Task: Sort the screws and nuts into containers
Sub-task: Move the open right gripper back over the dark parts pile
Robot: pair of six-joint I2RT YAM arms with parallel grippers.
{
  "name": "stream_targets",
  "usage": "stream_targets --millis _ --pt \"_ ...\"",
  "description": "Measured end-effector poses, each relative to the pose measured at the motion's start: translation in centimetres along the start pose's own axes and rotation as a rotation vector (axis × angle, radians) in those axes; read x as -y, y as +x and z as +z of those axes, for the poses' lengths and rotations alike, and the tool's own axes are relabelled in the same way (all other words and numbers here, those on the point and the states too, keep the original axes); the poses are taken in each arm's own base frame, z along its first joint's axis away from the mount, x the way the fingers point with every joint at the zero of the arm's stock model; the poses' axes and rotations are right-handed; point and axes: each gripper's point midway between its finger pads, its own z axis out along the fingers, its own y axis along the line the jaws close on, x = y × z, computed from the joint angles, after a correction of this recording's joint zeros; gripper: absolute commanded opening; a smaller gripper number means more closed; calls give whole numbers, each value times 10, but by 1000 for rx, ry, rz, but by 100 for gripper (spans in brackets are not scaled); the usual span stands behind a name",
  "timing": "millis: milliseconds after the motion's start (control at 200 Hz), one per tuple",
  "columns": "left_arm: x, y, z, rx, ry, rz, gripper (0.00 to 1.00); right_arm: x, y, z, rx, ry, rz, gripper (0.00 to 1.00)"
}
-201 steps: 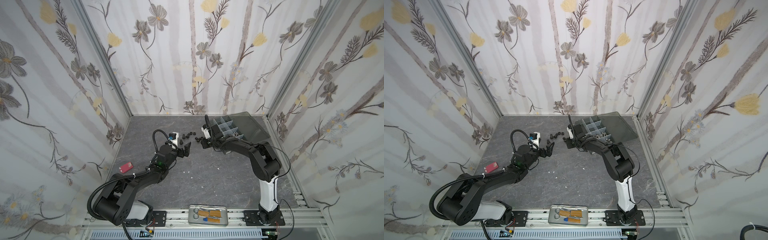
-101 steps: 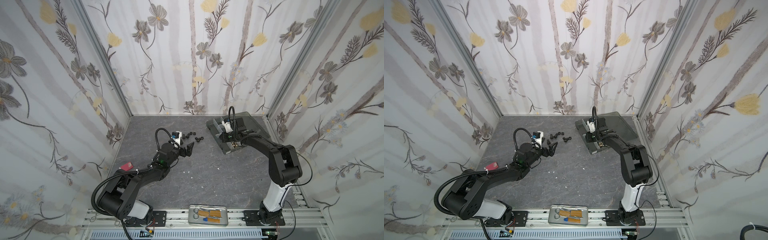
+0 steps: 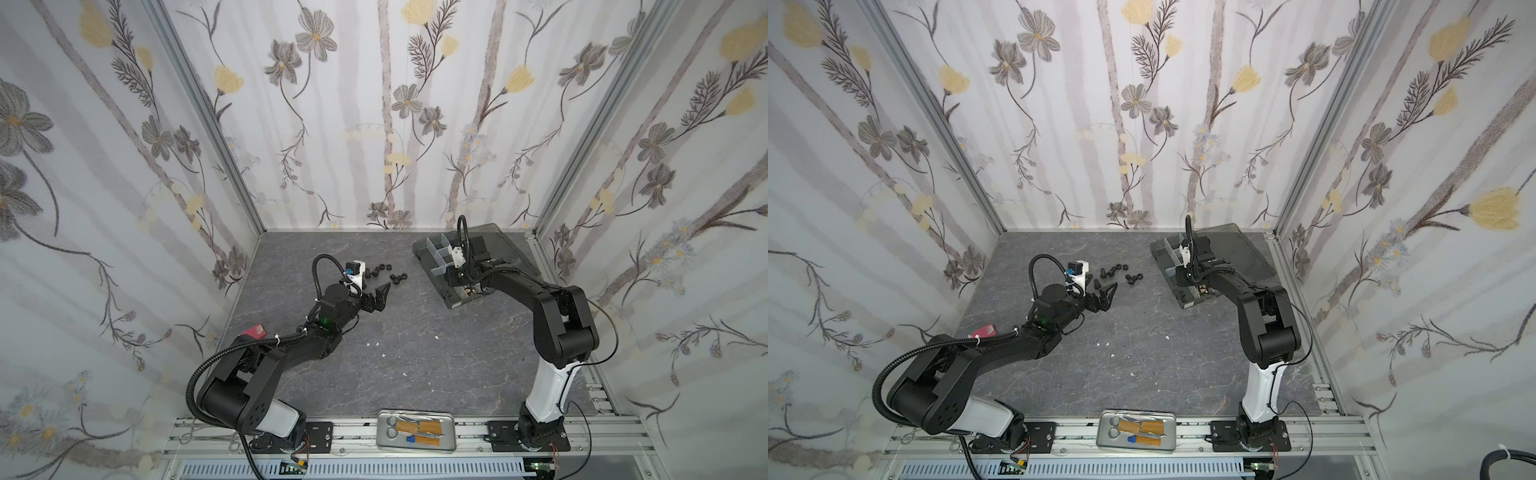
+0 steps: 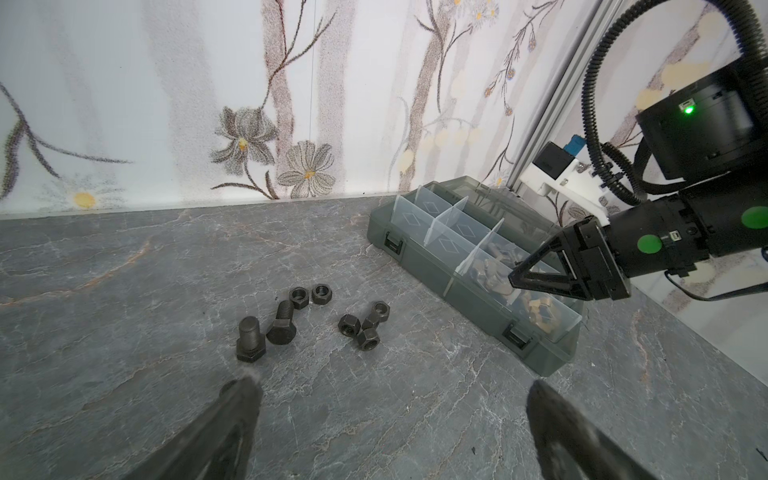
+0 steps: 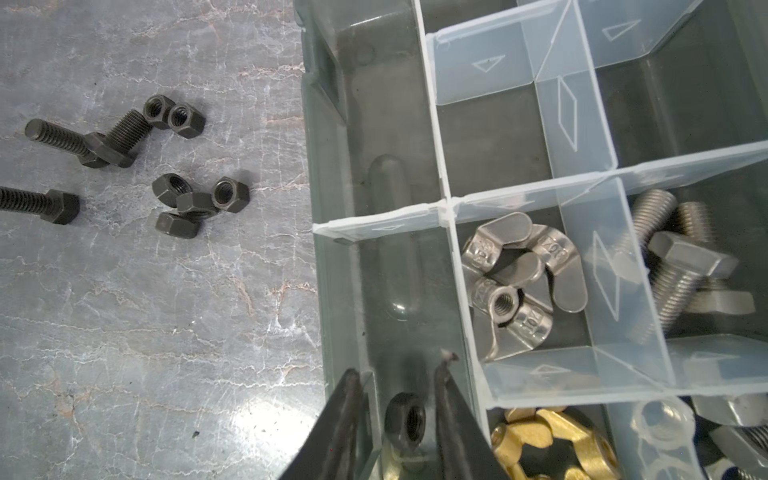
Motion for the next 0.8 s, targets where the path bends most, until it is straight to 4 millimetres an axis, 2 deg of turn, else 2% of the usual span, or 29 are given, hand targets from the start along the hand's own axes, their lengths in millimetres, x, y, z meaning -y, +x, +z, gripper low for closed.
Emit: stream_targets --millis 120,180,295,385,475,679,799 --pt "-1 -3 -1 11 -10 0 100 -6 -10 -6 30 -12 -5 33" --pt "-2 -5 -3 19 -18 1 100 -19 -17 -8 51 -35 -10 33" --pt "-8 -7 -4 30 -42 -4 100 -67 -29 2 74 -109 -77 33" --pt "-12 -8 -4 40 -58 -8 100 -105 -33 20 72 -156 -127 33" --pt "-12 -9 -6 42 -59 -8 100 -131 -32 40 53 -189 -160 33" --pt "-15 -2 -12 22 -77 -1 100 -156 -36 70 43 -205 -201 33" --pt "-19 2 -14 13 -96 6 100 -160 -35 85 31 -196 -207 33"
